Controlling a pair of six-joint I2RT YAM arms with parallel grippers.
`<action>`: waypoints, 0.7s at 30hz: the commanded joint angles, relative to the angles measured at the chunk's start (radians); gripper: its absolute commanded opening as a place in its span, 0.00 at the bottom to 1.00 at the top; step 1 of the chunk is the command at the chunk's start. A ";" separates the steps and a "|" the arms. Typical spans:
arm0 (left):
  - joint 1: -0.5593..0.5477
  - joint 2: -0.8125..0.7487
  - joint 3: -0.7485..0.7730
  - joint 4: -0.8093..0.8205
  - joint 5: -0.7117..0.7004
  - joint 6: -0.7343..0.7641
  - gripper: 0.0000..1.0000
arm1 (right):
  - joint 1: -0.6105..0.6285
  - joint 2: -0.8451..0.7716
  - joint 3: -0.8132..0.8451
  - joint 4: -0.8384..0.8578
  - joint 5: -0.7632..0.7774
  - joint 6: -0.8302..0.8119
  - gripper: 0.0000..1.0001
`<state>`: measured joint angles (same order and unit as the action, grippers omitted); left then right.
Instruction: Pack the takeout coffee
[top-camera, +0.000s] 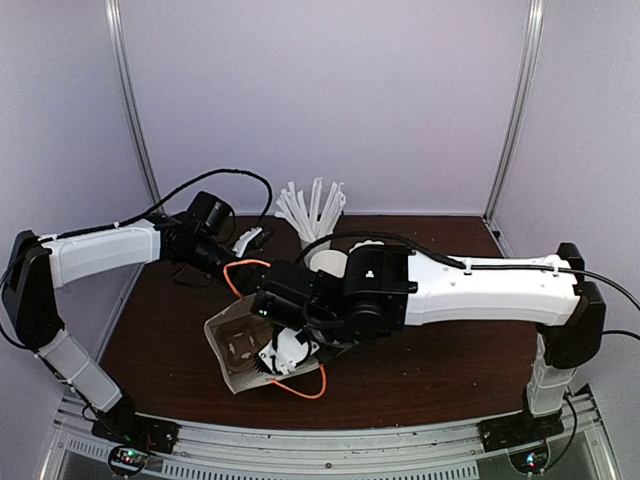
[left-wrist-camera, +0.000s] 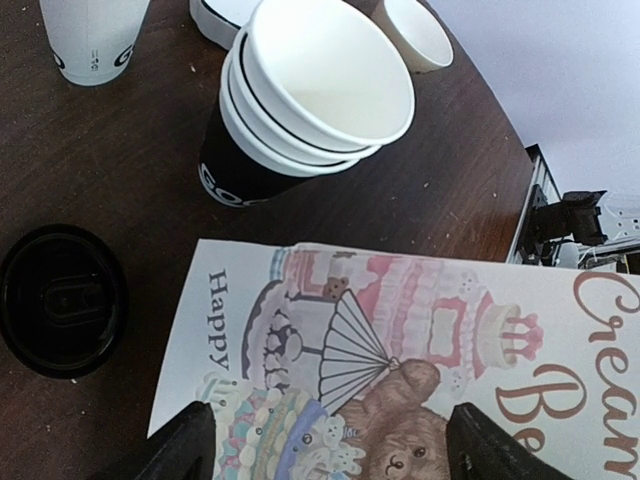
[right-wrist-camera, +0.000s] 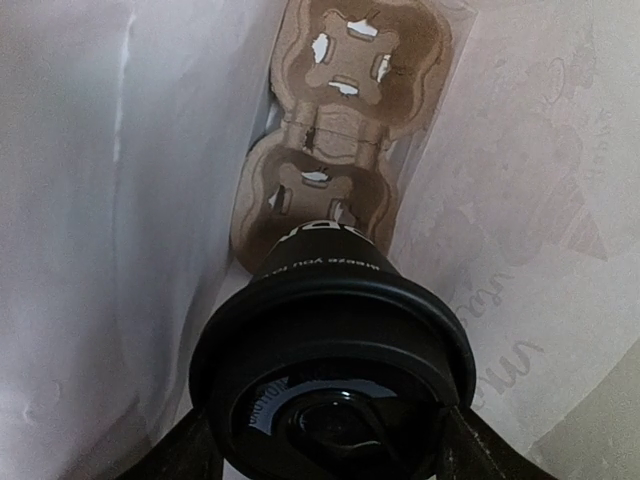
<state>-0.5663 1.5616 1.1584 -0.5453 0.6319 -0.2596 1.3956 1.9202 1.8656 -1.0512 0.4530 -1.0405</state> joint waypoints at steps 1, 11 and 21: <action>-0.003 -0.040 -0.020 0.064 0.048 -0.015 0.83 | -0.002 0.031 0.016 0.068 0.051 -0.008 0.69; -0.012 -0.048 -0.032 0.084 0.106 -0.019 0.82 | -0.020 0.077 0.060 0.078 0.031 0.044 0.69; -0.023 -0.059 -0.052 0.108 0.157 -0.009 0.81 | -0.036 0.100 0.048 0.118 0.059 0.057 0.69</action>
<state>-0.5800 1.5414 1.1252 -0.4904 0.7456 -0.2756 1.3766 1.9949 1.8938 -0.9630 0.4774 -1.0119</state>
